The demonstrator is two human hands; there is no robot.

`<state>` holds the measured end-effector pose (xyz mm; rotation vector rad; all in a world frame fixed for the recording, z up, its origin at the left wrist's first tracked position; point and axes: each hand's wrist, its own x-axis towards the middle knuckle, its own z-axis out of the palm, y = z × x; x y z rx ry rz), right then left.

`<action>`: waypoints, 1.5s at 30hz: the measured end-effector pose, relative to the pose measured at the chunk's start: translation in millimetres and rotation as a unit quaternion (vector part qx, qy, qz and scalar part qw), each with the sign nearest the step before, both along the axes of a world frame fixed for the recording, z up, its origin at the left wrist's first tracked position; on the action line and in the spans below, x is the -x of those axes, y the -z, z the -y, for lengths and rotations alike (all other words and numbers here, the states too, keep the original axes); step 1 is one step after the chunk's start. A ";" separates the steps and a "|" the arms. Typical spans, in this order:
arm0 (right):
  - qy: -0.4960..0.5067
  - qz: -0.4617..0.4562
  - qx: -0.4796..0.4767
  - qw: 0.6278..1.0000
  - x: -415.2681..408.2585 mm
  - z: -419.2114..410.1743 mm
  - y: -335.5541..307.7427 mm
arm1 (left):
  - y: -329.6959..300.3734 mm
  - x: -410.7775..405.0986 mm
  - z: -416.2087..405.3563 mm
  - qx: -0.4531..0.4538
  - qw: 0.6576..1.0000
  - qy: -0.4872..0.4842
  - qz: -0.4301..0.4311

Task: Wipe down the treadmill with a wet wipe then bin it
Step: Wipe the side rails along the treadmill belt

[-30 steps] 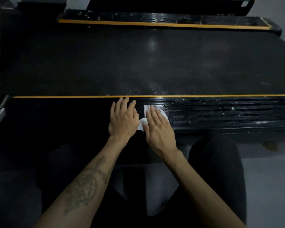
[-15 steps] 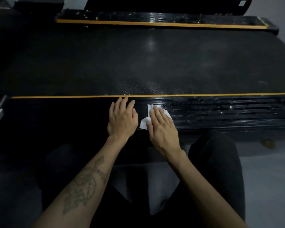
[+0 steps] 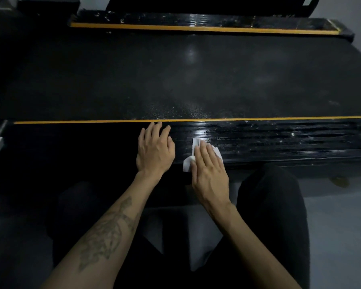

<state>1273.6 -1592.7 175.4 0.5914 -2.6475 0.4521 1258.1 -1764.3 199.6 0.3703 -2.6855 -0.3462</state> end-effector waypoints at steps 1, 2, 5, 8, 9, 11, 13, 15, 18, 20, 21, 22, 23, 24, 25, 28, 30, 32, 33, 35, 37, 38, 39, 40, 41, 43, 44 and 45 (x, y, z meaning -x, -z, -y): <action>-0.004 0.000 0.002 1.000 -5.6 2.7 1.1 | -0.3 0.5 0.5 0.000 1.000 0.000 -0.001; -0.014 0.003 0.001 1.000 -8.6 5.7 1.4 | -0.2 0.4 0.9 0.000 1.000 0.000 0.000; -0.053 0.010 -0.002 0.999 1.2 9.1 -1.8 | -0.7 -1.1 -0.5 0.001 1.000 0.001 0.008; -0.031 0.012 -0.009 0.999 12.8 2.3 -3.4 | -1.0 -1.7 -0.6 0.001 1.000 0.002 0.008; -0.010 0.013 -0.008 1.000 10.8 -0.7 -2.9 | -1.0 -1.6 -0.1 0.002 1.000 0.002 0.006; 0.023 0.020 0.005 1.000 -1.2 -1.3 -0.1 | -0.5 -0.9 0.5 0.003 1.000 -0.001 0.001; 0.025 0.029 0.015 0.999 -14.7 6.1 2.2 | 0.5 -0.5 0.2 0.002 1.000 -0.001 -0.004; -0.012 0.026 0.017 0.999 -17.5 14.8 1.7 | 1.2 -0.6 0.4 0.000 1.000 -0.001 -0.006; -0.045 0.023 0.004 0.999 -3.0 14.3 -3.1 | 2.0 -2.2 0.5 0.002 1.000 0.006 -0.005; -0.025 0.023 0.005 0.999 4.0 3.8 -3.5 | 2.2 -3.1 0.7 0.004 1.000 0.008 -0.005; -0.013 0.023 0.008 1.000 3.0 -2.1 -2.1 | 2.0 -3.4 0.7 0.004 1.000 0.011 -0.006; -0.006 0.020 0.011 1.000 -0.2 -6.6 -0.1 | 1.8 -3.6 0.3 0.003 1.000 0.012 -0.006; -0.005 0.019 0.013 1.000 -4.7 -8.7 1.8 | 1.7 -3.6 0.2 0.002 1.000 0.012 -0.006; -0.011 0.019 0.013 1.000 -8.5 -8.0 3.3 | 1.4 -3.3 0.5 0.002 1.000 0.012 -0.004; -0.023 0.019 0.014 0.999 -10.2 -5.9 3.9 | 1.3 -3.1 1.0 0.003 1.000 0.012 -0.001; -0.061 0.027 0.016 0.998 1.7 -2.7 -0.9 | -0.7 -2.3 1.9 0.012 1.000 0.014 0.004; -0.055 0.025 0.004 0.998 13.1 -9.8 -2.6 | -4.7 -0.7 1.9 0.028 0.999 0.022 0.011; -0.018 0.015 0.007 1.000 13.6 -21.0 -0.5 | -9.3 2.9 0.0 0.036 0.999 0.025 0.024; -0.003 0.008 0.014 1.000 9.7 -24.8 1.4 | -10.8 6.0 -1.9 0.035 0.999 0.023 0.030; -0.004 0.005 0.017 1.000 0.1 -26.3 6.4 | -11.6 12.7 -8.1 0.023 0.999 0.025 0.030; -0.038 0.009 0.011 0.999 2.1 -24.4 6.9 | -9.1 18.3 -17.1 0.004 0.999 0.037 0.010; -0.053 0.010 0.009 0.999 8.3 -24.3 4.7 | -7.2 20.5 -22.5 -0.002 0.999 0.045 0.001; -0.060 0.013 0.006 0.998 15.7 -25.2 1.7 | -5.2 22.5 -27.4 -0.005 0.999 0.053 0.000; -0.058 0.014 0.000 0.998 22.5 -26.8 -0.8 | -3.4 23.7 -31.2 -0.006 0.998 0.060 0.007; -0.049 0.014 -0.007 0.999 26.0 -28.8 -2.3 | -1.7 24.2 -33.3 -0.009 0.998 0.060 0.018; -0.014 0.011 -0.006 1.000 22.8 -32.3 -2.4 | 0.2 25.2 -34.4 -0.020 0.998 0.052 0.033; -0.001 0.008 -0.002 1.000 17.5 -33.2 -0.6 | 0.8 24.8 -34.3 -0.022 0.998 0.047 0.035; 0.002 0.007 0.001 1.000 10.7 -32.8 1.7 | 0.8 24.1 -34.4 -0.020 0.998 0.044 0.037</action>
